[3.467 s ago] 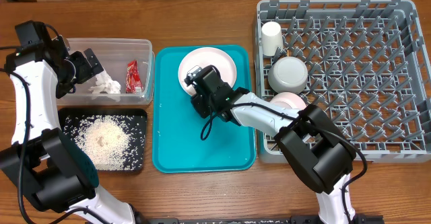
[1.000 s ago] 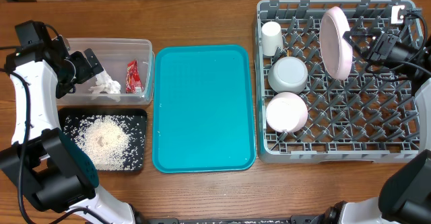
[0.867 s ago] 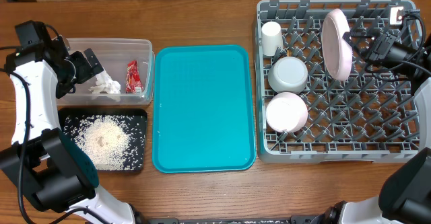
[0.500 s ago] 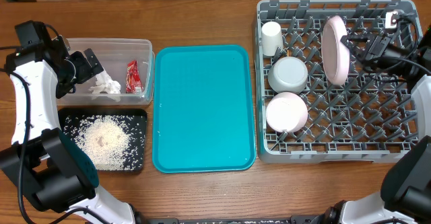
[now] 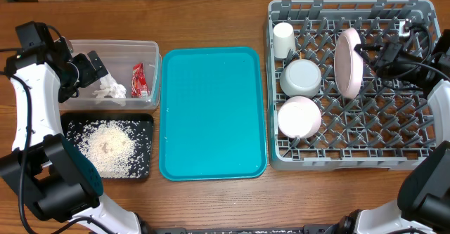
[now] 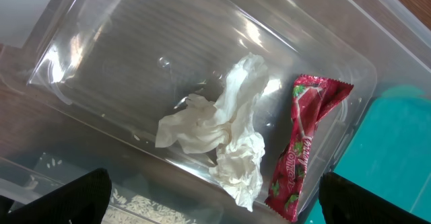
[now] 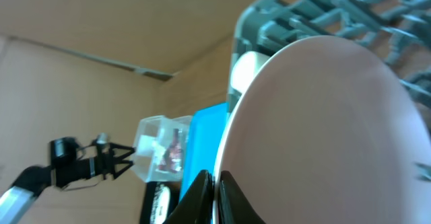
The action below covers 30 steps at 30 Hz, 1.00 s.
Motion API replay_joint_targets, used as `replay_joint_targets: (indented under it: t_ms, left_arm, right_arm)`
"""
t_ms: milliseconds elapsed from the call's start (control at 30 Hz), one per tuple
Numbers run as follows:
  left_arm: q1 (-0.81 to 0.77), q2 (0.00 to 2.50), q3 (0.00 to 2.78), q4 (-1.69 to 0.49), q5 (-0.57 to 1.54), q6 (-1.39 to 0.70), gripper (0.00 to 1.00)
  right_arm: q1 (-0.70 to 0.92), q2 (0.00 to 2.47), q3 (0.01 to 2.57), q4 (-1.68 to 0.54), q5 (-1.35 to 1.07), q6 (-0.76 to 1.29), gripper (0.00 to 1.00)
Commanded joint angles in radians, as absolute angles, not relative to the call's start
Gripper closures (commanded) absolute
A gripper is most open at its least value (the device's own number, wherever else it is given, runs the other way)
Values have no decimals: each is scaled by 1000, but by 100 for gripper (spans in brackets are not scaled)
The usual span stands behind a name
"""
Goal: Sort waste into correct bins and load items into the dishwasher
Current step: 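Stand plate upright between rack tines with right gripper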
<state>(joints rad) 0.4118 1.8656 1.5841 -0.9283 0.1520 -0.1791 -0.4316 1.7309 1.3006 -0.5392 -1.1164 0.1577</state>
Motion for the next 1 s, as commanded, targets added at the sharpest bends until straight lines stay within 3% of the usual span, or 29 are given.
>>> replay_joint_targets:
  t_ms: [0,967]
  left_arm:
    - [399,1832,1600,-930,146,-160,0]
    - [399,1832,1600,-930,146,-160,0]
  right_arm:
    - [-432,1732,1295,-553,-1010,149,93]
    - [-333,1732,1295,-597,-871,150,89]
